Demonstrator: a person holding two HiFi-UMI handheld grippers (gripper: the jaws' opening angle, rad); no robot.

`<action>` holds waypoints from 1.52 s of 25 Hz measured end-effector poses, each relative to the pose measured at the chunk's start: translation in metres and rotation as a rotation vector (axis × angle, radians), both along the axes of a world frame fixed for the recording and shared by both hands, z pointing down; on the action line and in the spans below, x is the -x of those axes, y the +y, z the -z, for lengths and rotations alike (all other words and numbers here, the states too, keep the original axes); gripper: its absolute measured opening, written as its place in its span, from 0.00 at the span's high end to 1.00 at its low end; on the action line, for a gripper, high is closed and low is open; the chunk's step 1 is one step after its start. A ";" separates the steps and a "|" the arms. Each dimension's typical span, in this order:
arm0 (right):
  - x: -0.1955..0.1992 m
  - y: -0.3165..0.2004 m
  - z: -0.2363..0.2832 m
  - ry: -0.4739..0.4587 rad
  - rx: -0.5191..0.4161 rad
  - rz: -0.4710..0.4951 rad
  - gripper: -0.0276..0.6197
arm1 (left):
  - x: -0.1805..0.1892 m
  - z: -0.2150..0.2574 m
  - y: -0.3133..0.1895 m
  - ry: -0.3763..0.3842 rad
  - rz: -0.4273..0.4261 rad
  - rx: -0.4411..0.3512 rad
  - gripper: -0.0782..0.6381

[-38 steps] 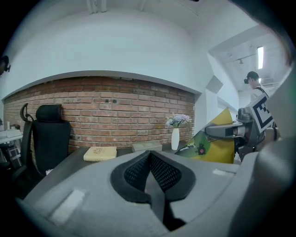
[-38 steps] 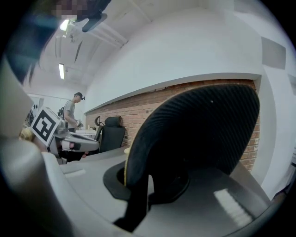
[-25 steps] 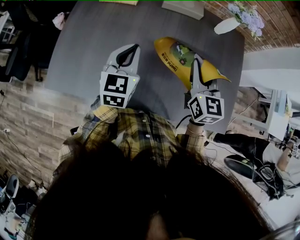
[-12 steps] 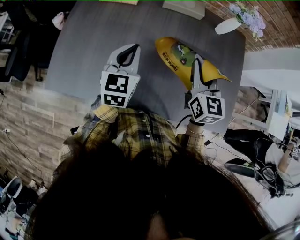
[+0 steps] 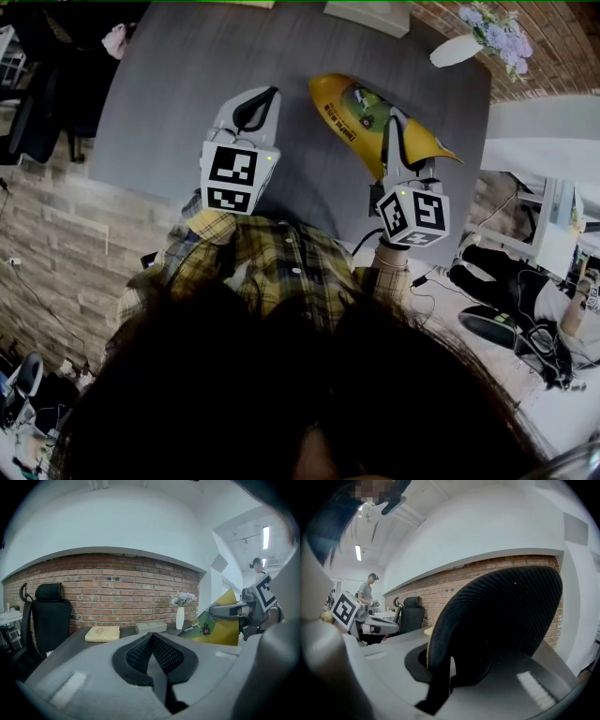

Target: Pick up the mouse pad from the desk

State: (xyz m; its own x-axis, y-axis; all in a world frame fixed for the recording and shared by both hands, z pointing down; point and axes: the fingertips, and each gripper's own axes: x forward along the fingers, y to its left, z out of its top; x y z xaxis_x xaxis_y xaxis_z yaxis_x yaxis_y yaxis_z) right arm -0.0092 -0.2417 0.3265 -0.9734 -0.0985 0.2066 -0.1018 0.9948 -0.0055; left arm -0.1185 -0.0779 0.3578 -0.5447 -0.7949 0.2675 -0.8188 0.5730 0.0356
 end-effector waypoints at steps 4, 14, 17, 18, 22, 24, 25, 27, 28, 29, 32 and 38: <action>0.000 -0.001 -0.003 0.004 0.010 -0.002 0.94 | 0.000 -0.002 0.000 0.001 0.001 0.003 0.89; 0.003 -0.001 -0.005 0.019 0.022 0.000 0.94 | 0.003 -0.003 -0.002 0.006 0.001 0.007 0.89; 0.003 0.000 -0.004 0.017 0.023 -0.005 0.94 | 0.003 -0.003 0.001 0.005 0.003 0.007 0.89; 0.003 -0.001 -0.004 0.017 0.023 -0.005 0.94 | 0.003 -0.003 0.001 0.006 0.004 0.008 0.89; 0.004 -0.003 -0.005 0.016 0.023 -0.003 0.94 | 0.005 -0.005 -0.001 0.008 0.006 0.009 0.89; 0.005 -0.003 -0.006 0.016 0.023 -0.001 0.94 | 0.005 -0.007 -0.001 0.009 0.007 0.010 0.89; 0.005 -0.003 -0.006 0.015 0.023 0.000 0.94 | 0.005 -0.007 -0.001 0.009 0.006 0.011 0.89; 0.004 -0.003 -0.006 0.015 0.024 0.001 0.94 | 0.005 -0.007 -0.001 0.010 0.007 0.011 0.89; 0.004 -0.003 -0.006 0.016 0.024 0.002 0.94 | 0.005 -0.007 -0.001 0.010 0.007 0.011 0.89; 0.005 -0.003 -0.006 0.017 0.024 0.002 0.94 | 0.005 -0.007 -0.001 0.010 0.008 0.011 0.89; 0.006 -0.004 -0.007 0.020 0.025 0.001 0.94 | 0.007 -0.008 -0.001 0.012 0.010 0.013 0.89; 0.006 -0.002 -0.008 0.022 0.021 -0.001 0.94 | 0.008 -0.009 0.003 0.015 0.014 0.013 0.89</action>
